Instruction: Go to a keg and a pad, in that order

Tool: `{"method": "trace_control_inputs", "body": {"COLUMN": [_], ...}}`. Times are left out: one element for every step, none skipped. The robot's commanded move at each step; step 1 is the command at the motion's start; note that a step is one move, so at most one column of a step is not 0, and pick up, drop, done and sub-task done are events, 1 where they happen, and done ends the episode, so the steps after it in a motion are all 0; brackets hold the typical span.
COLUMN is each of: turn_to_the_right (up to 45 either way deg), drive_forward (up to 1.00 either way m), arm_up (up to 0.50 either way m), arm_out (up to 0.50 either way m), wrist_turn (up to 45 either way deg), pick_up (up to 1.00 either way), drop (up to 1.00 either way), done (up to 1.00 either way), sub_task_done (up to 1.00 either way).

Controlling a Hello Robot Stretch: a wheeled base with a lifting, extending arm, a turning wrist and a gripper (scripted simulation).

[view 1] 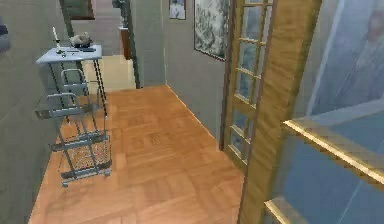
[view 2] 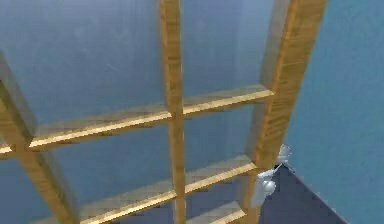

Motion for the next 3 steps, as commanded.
{"method": "trace_control_inputs", "body": {"turn_to_the_right": [-45.0,-21.0,0.0], "drive_forward": [0.0,0.0,0.2], "arm_up": [0.0,0.0,0.0], "arm_out": [0.0,0.0,0.0], "wrist_turn": [0.0,0.0,0.0], "pick_up": [0.0,0.0,0.0], "drop": [0.0,0.0,0.0], "done": [0.0,0.0,0.0], "sub_task_done": [0.0,0.0,0.0]}}
